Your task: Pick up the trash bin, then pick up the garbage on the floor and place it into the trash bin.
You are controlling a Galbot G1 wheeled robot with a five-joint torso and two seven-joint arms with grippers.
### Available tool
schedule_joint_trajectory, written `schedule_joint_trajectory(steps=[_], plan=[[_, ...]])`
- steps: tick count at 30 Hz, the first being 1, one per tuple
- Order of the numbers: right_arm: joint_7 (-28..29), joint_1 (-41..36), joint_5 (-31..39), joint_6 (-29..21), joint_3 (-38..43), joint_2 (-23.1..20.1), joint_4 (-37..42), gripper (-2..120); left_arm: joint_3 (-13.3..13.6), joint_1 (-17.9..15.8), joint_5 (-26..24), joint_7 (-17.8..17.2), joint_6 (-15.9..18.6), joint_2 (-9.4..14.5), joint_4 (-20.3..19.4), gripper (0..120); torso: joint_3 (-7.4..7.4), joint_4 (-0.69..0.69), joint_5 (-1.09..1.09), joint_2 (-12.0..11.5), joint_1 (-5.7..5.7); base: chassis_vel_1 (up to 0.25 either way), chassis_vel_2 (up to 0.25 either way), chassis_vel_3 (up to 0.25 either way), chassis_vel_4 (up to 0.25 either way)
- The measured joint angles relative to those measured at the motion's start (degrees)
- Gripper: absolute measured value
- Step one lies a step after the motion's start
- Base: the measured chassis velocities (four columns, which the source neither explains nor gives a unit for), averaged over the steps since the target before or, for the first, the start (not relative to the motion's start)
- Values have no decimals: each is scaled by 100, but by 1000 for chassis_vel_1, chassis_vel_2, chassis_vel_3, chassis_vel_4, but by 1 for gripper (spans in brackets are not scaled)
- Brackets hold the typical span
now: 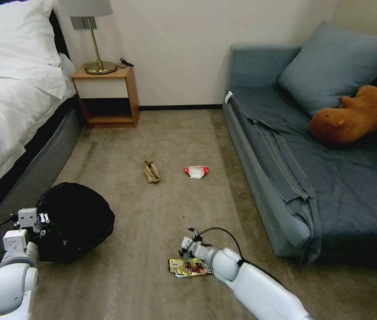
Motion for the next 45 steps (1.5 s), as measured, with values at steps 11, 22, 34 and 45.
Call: schedule_joint_trajectory(steps=[11,22,34,45], plan=[[120,-610,-22,-135,-5,-911,871,100,-9,2,7,6,-5,87,125,5,0,0,0,0,0,0,0,0,0],[131,-896,-135,-165,-25,-1277,1236,100,87,-34,149,12,-11,-30,61,5,0,0,1,0,0,0,0,0,0],[295,-872,-279,-36,79,-866,743,100,223,2,296,-7,3,-234,-139,5,0,1,0,-1,0,0,0,0,0],[341,-758,-278,-20,29,-648,390,100,227,-76,295,-11,-8,-207,-33,5,0,-2,-5,-1,0,0,0,0,0]])
